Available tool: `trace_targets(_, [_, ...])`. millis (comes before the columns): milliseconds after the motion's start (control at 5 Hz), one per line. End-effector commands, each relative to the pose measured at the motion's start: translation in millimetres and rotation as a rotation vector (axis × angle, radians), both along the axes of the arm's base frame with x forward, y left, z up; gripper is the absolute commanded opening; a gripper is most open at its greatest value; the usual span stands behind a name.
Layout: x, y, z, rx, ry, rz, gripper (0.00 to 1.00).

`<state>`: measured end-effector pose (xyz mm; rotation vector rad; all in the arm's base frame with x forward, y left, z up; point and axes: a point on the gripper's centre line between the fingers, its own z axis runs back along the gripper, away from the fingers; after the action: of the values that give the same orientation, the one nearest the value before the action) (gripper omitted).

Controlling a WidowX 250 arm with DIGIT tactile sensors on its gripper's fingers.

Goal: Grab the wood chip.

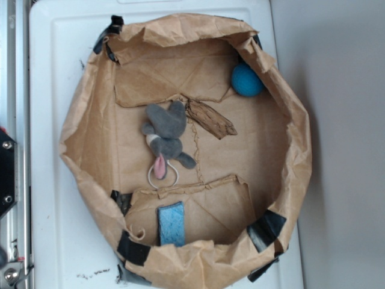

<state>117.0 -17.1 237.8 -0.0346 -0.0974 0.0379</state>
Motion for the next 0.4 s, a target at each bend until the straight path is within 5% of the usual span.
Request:
trace_targets(0, [0,0,0,0.000,0.000,0.000,1.00])
trace_targets(200, [42,23,4,0.032,0.010,0.229,1.00])
